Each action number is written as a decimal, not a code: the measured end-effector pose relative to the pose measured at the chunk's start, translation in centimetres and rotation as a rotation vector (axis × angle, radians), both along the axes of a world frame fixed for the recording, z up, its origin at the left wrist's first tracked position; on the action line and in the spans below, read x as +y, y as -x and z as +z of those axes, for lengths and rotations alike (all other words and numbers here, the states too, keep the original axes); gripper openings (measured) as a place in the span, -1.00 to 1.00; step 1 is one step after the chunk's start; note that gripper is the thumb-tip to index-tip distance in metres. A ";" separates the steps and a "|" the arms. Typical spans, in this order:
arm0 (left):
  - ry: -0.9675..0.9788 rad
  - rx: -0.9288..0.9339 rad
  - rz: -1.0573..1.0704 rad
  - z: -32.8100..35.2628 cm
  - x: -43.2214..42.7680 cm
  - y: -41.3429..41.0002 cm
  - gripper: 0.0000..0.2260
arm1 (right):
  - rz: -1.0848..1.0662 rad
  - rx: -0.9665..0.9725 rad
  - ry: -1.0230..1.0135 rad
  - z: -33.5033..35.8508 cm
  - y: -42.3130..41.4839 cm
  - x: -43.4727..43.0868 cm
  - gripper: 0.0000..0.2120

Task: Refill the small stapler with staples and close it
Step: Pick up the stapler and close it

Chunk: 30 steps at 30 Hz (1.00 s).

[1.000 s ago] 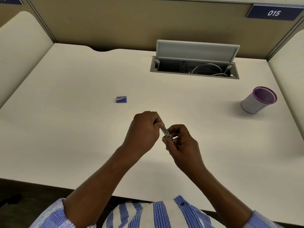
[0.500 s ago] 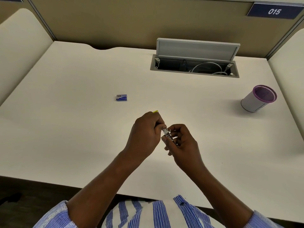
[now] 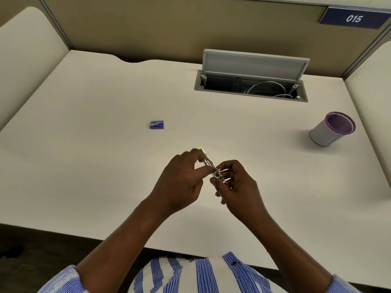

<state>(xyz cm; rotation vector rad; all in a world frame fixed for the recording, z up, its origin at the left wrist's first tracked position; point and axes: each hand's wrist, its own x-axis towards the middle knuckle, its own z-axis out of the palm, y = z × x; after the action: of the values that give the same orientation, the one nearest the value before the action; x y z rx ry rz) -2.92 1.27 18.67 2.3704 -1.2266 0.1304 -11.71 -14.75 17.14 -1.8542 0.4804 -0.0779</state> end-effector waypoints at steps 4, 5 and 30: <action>-0.033 -0.101 0.043 -0.2 0.1 -0.1 -0.62 | 0.015 0.024 0.036 0.1 0.1 0.0 -0.79; -0.030 -0.101 0.041 -0.3 0.1 0.0 -0.63 | 0.020 0.029 0.046 0.1 0.2 0.1 -0.79; 0.040 -0.012 0.102 -2.0 0.2 0.2 -0.74 | 0.159 0.111 0.269 2.0 0.6 -1.0 -0.82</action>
<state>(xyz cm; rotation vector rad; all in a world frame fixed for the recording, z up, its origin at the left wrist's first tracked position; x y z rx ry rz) -3.15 1.48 16.69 2.4009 -1.0983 0.1998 -12.32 -15.73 19.18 -2.1635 0.4121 0.0713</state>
